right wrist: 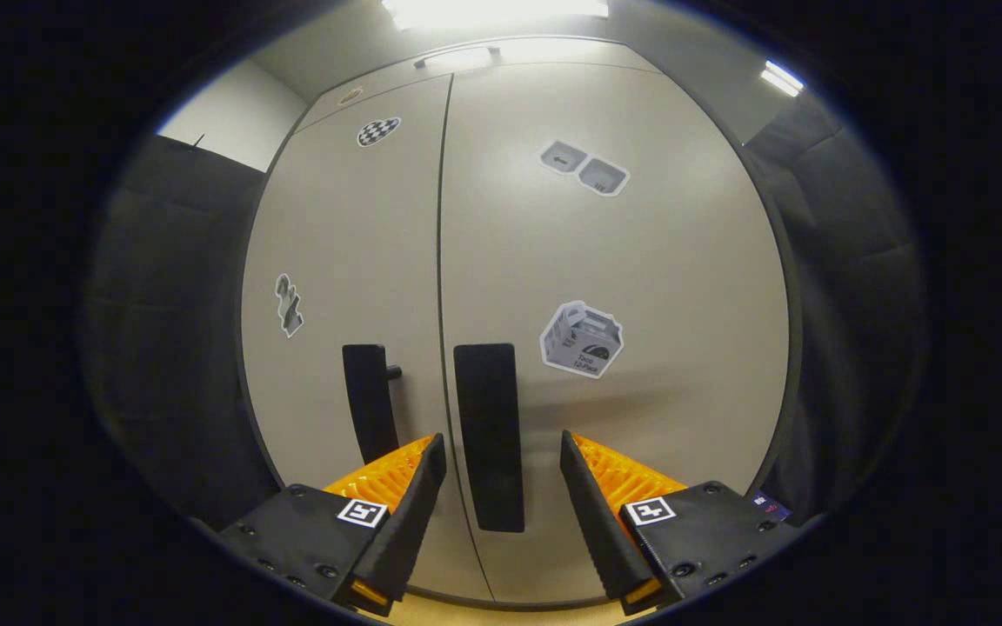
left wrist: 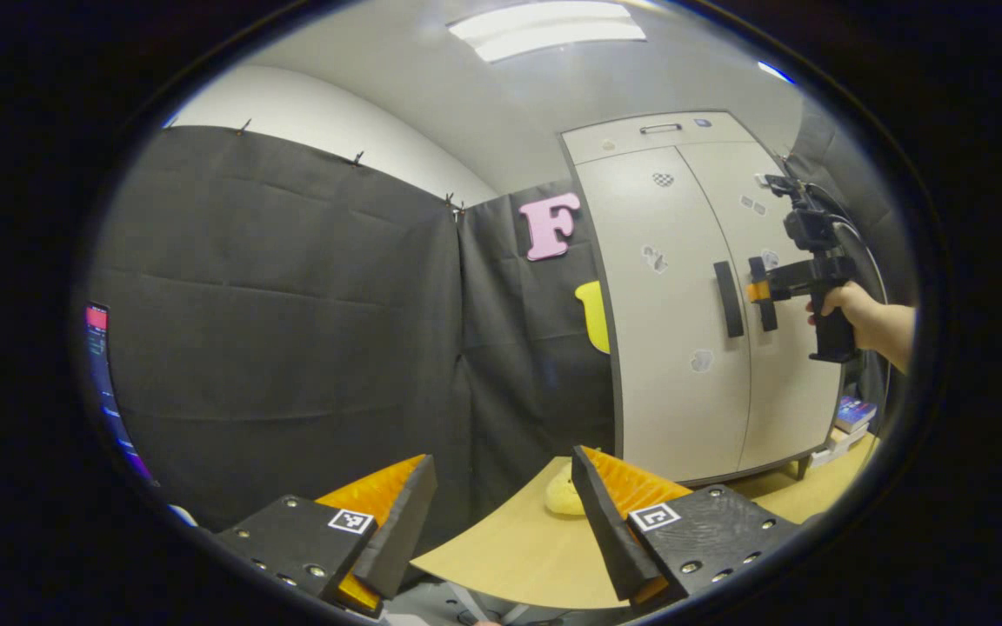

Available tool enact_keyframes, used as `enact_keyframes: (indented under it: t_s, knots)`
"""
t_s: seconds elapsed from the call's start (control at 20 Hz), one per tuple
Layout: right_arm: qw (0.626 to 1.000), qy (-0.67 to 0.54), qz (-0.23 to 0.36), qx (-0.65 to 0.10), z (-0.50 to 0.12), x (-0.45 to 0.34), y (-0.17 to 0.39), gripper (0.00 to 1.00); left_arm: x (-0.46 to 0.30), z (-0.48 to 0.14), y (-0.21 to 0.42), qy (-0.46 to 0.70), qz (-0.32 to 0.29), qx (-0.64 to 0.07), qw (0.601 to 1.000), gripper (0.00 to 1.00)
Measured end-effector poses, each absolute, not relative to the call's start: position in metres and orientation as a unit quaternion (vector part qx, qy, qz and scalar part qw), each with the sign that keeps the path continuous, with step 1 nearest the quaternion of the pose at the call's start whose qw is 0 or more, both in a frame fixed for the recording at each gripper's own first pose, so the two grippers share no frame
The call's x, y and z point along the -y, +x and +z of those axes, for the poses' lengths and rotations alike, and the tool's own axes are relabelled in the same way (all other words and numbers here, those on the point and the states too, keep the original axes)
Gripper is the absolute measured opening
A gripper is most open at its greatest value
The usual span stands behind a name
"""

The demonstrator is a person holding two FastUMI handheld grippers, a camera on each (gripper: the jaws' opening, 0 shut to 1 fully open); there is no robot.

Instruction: Open the right door of the double-door shoe cabinet with the right hand, and open the left door with the left hand.

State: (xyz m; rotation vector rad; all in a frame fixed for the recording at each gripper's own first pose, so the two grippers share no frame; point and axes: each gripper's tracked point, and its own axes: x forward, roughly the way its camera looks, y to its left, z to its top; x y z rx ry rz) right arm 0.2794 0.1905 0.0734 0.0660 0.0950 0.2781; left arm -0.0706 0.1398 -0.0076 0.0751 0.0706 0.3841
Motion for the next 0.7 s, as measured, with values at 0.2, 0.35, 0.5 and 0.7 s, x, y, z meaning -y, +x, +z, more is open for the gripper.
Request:
enact_keyframes:
  t_s: [0.2, 0.35, 0.5, 0.7]
  knots:
    - [0.991, 0.022, 0.123, -0.048, 0.076, -0.192, 0.291, 0.58, -0.144, -0.009, -0.068, 0.037, 0.193, -0.037, 0.98, 0.9]
    - [0.991, 0.029, 0.12, -0.058, 0.075, -0.195, 0.291, 0.45, -0.147, -0.009, -0.07, 0.035, 0.195, -0.036, 0.98, 0.91]
    - [0.99, 0.031, 0.111, -0.078, 0.071, -0.195, 0.289, 0.52, -0.15, -0.006, -0.071, 0.037, 0.194, -0.034, 0.98, 0.9]
    - [0.988, 0.017, 0.117, -0.096, 0.066, -0.197, 0.29, 0.27, -0.152, -0.001, -0.074, 0.038, 0.192, -0.029, 0.98, 0.9]
